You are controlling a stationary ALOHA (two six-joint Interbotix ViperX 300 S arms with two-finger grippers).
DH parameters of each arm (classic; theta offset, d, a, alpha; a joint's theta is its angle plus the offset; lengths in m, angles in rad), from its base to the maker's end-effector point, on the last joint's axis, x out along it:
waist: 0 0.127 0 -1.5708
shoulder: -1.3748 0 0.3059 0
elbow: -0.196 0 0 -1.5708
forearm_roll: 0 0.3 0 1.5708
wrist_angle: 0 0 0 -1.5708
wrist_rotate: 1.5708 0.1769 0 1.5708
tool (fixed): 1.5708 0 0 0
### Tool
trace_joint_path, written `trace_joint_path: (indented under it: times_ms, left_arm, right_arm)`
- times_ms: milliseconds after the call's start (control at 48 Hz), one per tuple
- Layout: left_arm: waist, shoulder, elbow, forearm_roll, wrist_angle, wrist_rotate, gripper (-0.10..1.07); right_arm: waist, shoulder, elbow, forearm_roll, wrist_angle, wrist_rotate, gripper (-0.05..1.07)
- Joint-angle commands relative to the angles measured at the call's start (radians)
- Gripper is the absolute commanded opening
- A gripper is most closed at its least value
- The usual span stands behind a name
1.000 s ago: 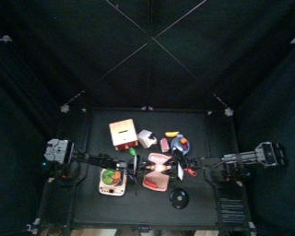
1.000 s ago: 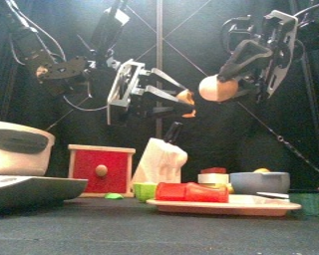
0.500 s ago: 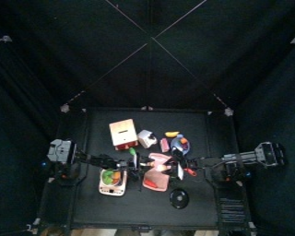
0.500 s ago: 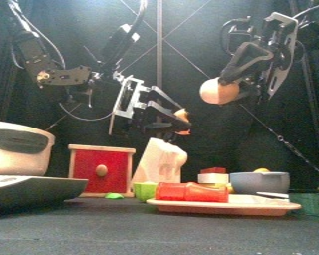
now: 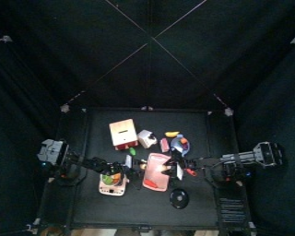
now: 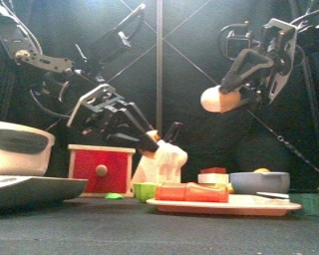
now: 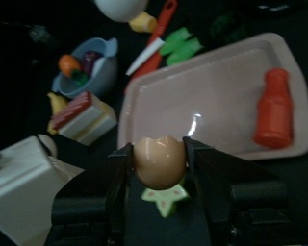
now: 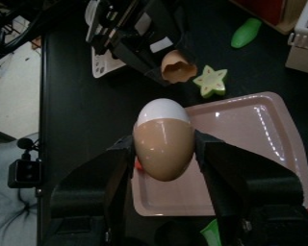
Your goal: Drop eggshell half
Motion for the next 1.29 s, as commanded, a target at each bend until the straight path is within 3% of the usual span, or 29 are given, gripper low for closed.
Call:
trace_joint_path:
  times_ms: [0, 229, 396, 812, 1271]
  left_arm:
    - [-0.002, -0.018, -0.002, -0.006, 0.061, 0.000, 0.58]
    - [0.005, -0.018, -0.006, -0.008, 0.186, -0.003, 0.59]
    - [0.006, -0.020, -0.011, -0.008, 0.221, -0.005, 0.60]
    - [0.008, -0.021, -0.032, -0.006, 0.218, -0.003, 0.82]
    - [0.017, -0.035, -0.043, -0.015, 0.212, -0.006, 0.93]
  right_arm:
    - [0.000, -0.005, -0.021, 0.000, -0.003, -0.002, 0.48]
    - [0.000, 0.009, -0.021, 0.000, 0.000, -0.002, 0.48]
    - [0.000, 0.014, -0.023, 0.000, 0.000, -0.002, 0.48]
    - [-0.002, 0.014, -0.023, 0.000, 0.005, -0.002, 0.48]
    - [-0.002, 0.014, -0.025, 0.000, 0.009, -0.002, 0.48]
